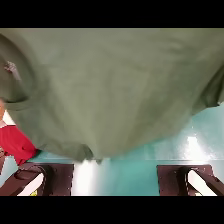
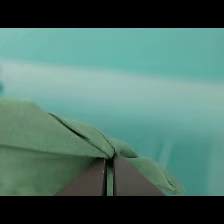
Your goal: Fold the shirts.
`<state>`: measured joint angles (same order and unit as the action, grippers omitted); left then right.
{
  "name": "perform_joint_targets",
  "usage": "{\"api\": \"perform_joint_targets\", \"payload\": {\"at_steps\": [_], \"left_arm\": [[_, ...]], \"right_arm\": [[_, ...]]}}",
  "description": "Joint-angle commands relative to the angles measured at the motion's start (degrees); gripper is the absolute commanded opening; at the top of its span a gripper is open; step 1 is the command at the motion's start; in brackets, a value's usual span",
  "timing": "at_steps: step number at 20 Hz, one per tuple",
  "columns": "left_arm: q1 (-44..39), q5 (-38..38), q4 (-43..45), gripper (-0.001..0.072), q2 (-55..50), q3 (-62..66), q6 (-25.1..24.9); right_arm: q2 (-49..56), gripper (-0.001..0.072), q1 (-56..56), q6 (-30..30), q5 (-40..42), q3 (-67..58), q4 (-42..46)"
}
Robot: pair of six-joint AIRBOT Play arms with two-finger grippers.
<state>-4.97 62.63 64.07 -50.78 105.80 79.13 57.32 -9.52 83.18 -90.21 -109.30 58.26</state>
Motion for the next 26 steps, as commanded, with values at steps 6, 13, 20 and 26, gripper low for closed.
{"api": "perform_joint_targets", "payload": {"at_steps": [6, 13, 20, 26], "left_arm": [[0.07, -4.68, 5.4, 0.0023, -22.86, -23.17, -0.09], [0.09, -16.65, 4.92, 0.0495, -39.5, -23.93, 4.48], [7.65, 5.79, 5.18, 0.0618, -31.76, -22.49, 3.93], [9.11, 6.32, 4.02, 0.0619, -16.94, -49.29, 3.37]], "right_arm": [[21.62, 0.0013, 8.68, -1.16, 9.53, 19.1, 6.38], [36.61, 0.0148, 15.47, -2.38, 24.65, 17.55, 5.79], [34.1, 0.0368, 11.45, -3.37, 7.69, 13.9, 6.1], [18.49, 0.0367, 4.68, -3.37, 7.78, 36.92, 5.81]]}}
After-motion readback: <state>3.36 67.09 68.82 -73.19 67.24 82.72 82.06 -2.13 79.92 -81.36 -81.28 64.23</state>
